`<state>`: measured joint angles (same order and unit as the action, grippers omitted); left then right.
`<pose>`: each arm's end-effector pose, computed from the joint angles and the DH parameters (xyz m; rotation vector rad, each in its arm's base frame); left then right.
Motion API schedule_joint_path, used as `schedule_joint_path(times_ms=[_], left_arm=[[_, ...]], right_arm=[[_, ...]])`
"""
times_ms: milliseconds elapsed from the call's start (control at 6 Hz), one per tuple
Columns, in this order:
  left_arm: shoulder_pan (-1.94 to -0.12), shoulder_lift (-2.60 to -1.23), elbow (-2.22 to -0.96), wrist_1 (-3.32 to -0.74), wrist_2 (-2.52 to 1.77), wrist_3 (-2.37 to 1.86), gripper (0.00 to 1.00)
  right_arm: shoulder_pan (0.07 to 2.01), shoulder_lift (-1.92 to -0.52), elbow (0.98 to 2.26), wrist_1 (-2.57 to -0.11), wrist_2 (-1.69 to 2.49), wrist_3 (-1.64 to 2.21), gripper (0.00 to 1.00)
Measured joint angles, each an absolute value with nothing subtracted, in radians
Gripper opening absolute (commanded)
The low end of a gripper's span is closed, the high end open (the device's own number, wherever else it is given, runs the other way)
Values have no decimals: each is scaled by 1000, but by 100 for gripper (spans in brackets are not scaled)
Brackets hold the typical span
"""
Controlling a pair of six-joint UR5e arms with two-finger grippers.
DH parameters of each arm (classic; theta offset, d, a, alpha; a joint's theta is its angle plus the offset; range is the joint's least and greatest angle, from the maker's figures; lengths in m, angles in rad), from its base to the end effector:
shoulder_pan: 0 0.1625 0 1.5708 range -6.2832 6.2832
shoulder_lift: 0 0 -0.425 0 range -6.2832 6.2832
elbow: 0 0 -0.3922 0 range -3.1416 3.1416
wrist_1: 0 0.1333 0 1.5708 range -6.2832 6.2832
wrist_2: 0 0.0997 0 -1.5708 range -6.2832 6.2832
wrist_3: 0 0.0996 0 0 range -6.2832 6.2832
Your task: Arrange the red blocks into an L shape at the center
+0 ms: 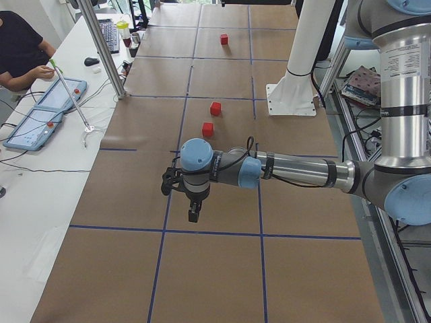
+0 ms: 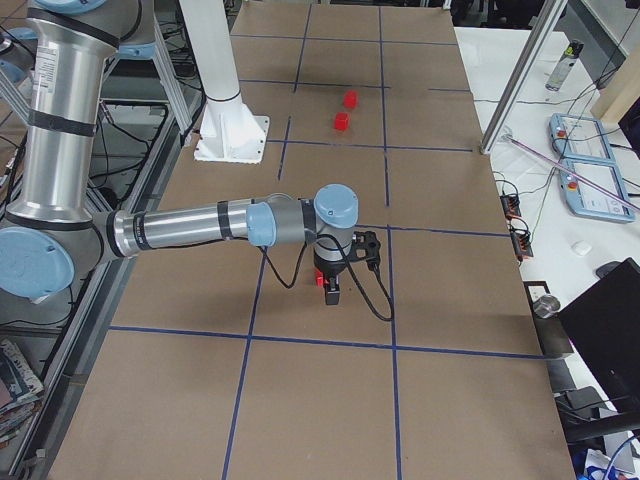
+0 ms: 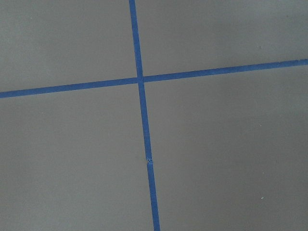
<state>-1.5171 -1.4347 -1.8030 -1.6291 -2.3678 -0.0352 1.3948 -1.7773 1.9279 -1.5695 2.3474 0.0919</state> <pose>-0.0383 -0.4446 0.5994 0.1107 0.8012 0.0790 -0.0093 -0.4147 0.5748 0.0394 -0.7879 -0.1387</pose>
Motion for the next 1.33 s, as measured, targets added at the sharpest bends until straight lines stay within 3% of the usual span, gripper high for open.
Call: schedule_joint_path(times_ms=[500, 1333], left_arm=[[-1516, -1434, -1804, -1630, -2368, -35, 100], [-1516, -1435, -1804, -1631, -2367, -35, 100]], right_arm=[[1207, -1780, 1906, -1381, 2331, 337, 100], [1003, -1768, 1835, -1221, 2238, 403, 100]])
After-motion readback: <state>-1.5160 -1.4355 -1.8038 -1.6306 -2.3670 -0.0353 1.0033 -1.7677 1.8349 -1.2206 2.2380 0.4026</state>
